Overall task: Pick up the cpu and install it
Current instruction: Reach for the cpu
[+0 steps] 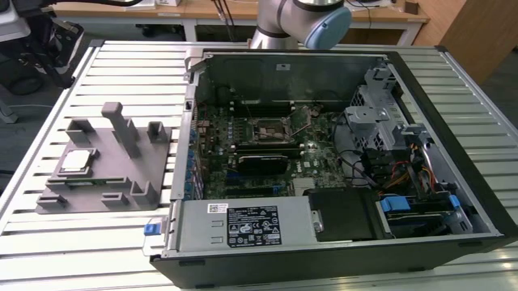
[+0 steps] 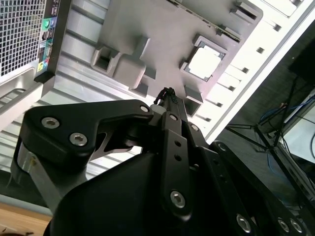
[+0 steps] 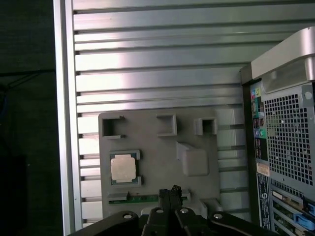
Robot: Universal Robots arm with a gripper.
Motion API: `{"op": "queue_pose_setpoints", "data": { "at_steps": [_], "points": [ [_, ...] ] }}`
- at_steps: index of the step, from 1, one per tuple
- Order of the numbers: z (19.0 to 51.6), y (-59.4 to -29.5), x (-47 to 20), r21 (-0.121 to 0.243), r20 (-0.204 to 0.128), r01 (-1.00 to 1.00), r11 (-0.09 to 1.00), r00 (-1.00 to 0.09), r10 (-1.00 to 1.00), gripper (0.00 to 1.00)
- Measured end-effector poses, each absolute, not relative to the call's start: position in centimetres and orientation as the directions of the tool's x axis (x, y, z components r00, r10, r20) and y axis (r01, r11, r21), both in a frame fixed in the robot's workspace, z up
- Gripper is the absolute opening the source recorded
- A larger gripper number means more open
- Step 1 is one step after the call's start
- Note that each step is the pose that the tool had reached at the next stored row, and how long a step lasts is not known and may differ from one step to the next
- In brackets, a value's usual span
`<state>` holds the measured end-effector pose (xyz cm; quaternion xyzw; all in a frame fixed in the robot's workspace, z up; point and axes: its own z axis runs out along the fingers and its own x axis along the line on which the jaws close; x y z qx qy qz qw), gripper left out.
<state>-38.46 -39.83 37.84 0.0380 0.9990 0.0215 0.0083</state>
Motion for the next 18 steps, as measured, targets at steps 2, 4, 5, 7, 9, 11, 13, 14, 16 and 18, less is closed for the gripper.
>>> {"op": "queue_pose_setpoints", "data": {
  "at_steps": [2, 4, 5, 7, 9, 11, 13, 14, 16, 18],
  "points": [
    [37.8, -39.8, -38.8, 0.044, -0.015, 0.076, 0.996, -0.997, 0.076, 0.11],
    [37.8, -39.8, -39.1, 0.044, -0.014, 0.075, 0.996, -0.997, 0.076, 0.11],
    [37.8, -39.8, -39.2, 0.044, -0.014, 0.075, 0.996, -0.997, 0.076, 0.11],
    [37.8, -39.8, -39.5, 0.043, -0.012, 0.076, 0.996, -0.997, 0.076, 0.11],
    [37.7, -39.8, -39.6, 0.043, -0.009, 0.076, 0.996, -0.997, 0.076, 0.11],
    [37.6, -39.8, -39.9, 0.043, -0.007, 0.076, 0.996, -0.997, 0.076, 0.11],
    [37.5, -39.8, -40.3, 0.043, -0.007, 0.076, 0.996, -0.997, 0.076, 0.11],
    [37.5, -39.8, -40.5, 0.043, -0.007, 0.076, 0.996, -0.997, 0.076, 0.11],
    [37.5, -39.8, -40.9, 0.043, -0.007, 0.076, 0.996, -0.997, 0.076, 0.11],
    [37.5, -39.8, -41.3, 0.043, -0.007, 0.076, 0.996, -0.997, 0.076, 0.11]
  ]
}}
